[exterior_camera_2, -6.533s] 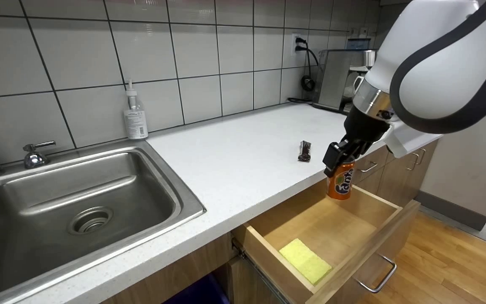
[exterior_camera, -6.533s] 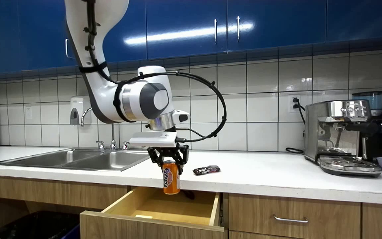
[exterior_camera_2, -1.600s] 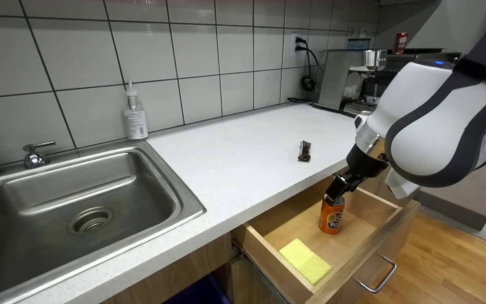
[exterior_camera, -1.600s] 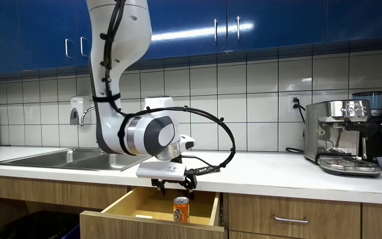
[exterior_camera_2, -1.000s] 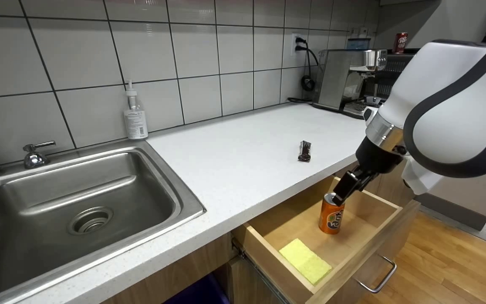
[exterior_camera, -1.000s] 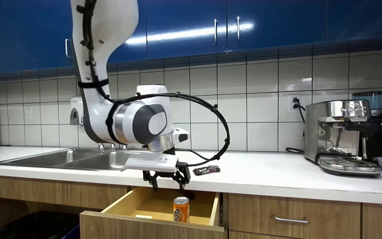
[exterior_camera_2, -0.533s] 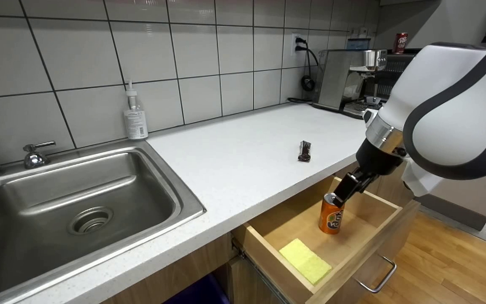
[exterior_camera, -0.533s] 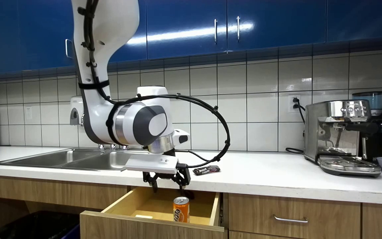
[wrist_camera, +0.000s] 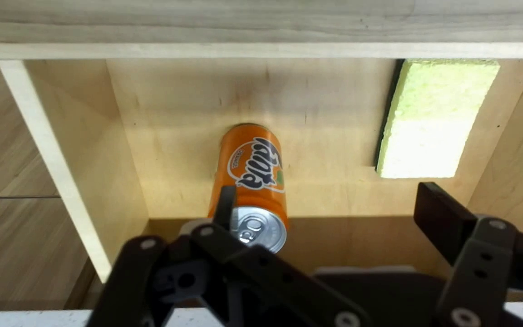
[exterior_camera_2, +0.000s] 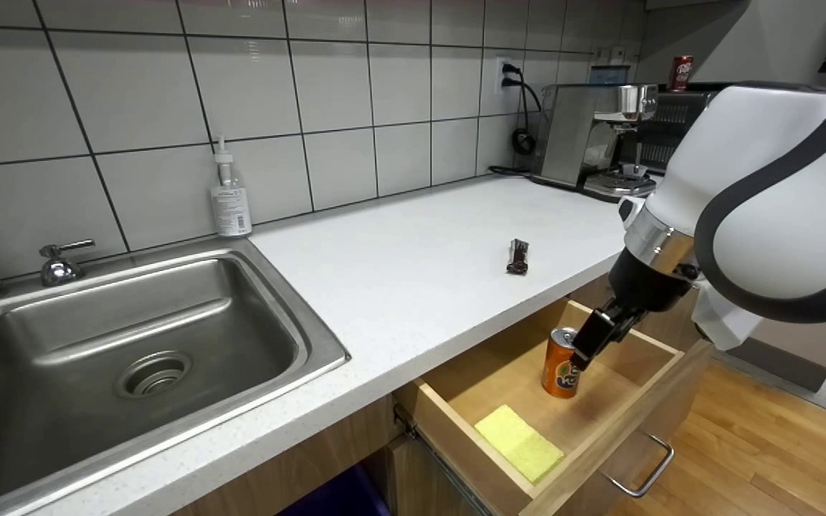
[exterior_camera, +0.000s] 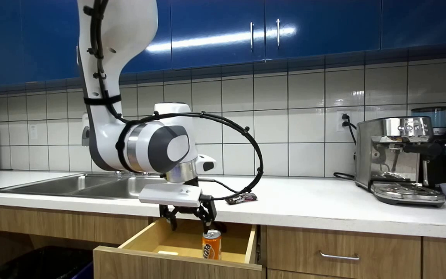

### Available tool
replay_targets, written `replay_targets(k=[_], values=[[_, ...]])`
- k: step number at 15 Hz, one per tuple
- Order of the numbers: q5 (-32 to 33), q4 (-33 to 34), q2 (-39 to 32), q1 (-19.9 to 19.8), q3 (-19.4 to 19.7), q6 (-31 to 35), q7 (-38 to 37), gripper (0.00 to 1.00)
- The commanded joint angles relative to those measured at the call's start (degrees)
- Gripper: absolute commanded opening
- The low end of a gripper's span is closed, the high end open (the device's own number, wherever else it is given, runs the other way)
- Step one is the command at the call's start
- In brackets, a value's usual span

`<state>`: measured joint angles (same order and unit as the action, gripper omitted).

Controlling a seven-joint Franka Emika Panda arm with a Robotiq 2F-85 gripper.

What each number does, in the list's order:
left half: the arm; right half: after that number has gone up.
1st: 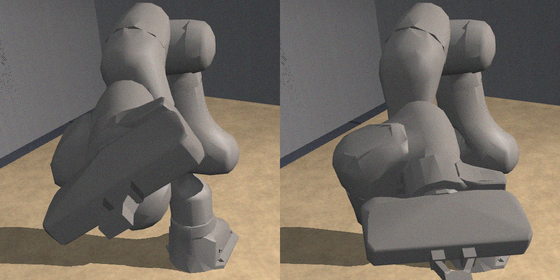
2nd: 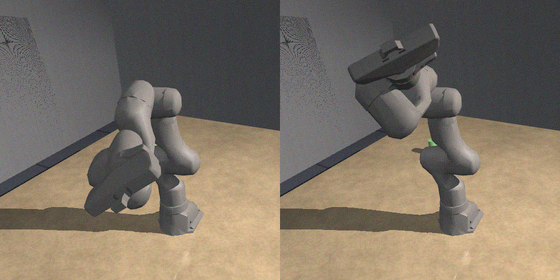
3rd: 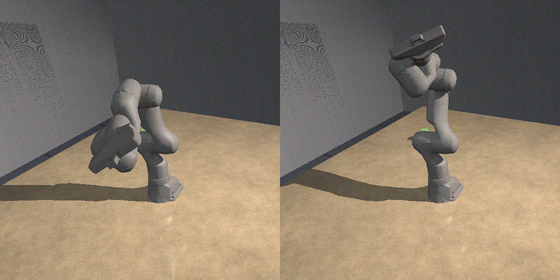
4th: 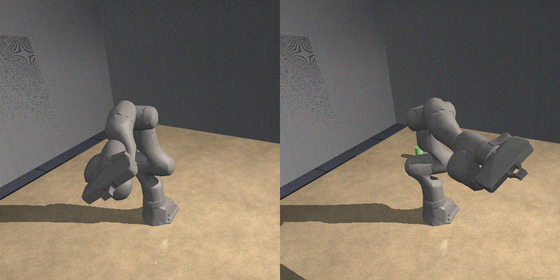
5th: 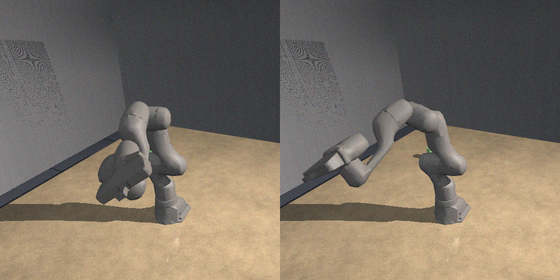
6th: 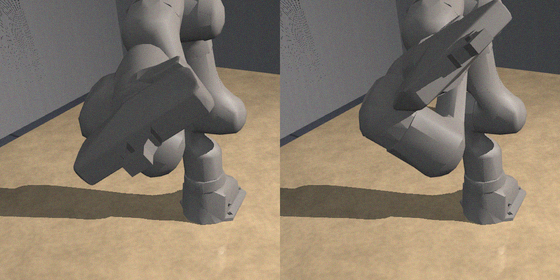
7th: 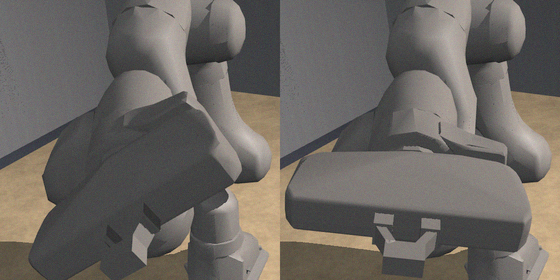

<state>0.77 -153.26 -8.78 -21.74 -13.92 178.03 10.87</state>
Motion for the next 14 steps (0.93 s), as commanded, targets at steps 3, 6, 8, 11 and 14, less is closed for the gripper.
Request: replay_targets(k=[3, 6, 8, 11, 14], values=[[-7.12, -1.72, 3.73, -3.03, -6.41, -5.3, 1.95, 1.0], [-11.94, -1.47, 4.96, -3.57, -8.64, -8.58, 3.7, 1.0], [-16.17, -1.41, 5.99, -3.77, -9.79, -10.62, 6.2, 1.0], [-18.26, -2.05, 8.51, -2.78, -8.63, -12.9, 7.22, 1.0], [-17.98, -2.75, 10.27, -2.34, -7.62, -14.3, 7.19, 1.0]])
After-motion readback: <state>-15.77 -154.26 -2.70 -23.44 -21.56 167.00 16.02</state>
